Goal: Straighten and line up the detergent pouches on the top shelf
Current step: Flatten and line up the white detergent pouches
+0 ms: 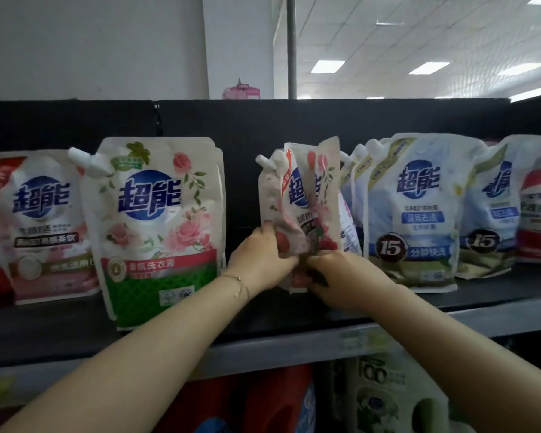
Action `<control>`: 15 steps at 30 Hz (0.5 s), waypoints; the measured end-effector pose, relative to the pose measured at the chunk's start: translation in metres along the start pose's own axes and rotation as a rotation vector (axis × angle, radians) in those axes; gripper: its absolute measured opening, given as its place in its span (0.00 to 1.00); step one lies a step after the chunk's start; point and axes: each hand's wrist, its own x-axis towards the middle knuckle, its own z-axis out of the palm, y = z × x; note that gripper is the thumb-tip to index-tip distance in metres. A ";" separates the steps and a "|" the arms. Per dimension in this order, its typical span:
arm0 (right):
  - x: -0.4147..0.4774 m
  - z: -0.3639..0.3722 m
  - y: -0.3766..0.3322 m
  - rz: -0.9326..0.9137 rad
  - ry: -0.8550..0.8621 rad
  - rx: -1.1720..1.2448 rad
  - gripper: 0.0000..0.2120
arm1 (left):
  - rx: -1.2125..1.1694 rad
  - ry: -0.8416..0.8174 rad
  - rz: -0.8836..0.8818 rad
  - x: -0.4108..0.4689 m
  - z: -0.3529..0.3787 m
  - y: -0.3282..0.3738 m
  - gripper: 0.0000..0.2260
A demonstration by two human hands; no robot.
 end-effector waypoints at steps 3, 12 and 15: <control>0.000 0.009 0.009 0.068 0.073 0.154 0.09 | -0.237 -0.072 -0.157 0.015 0.021 0.013 0.38; 0.006 0.028 0.049 0.298 0.217 0.250 0.08 | -0.828 0.003 -0.297 0.028 0.052 -0.009 0.23; 0.014 0.030 0.048 0.370 0.165 0.225 0.15 | -1.015 0.096 -0.353 0.030 0.057 -0.022 0.19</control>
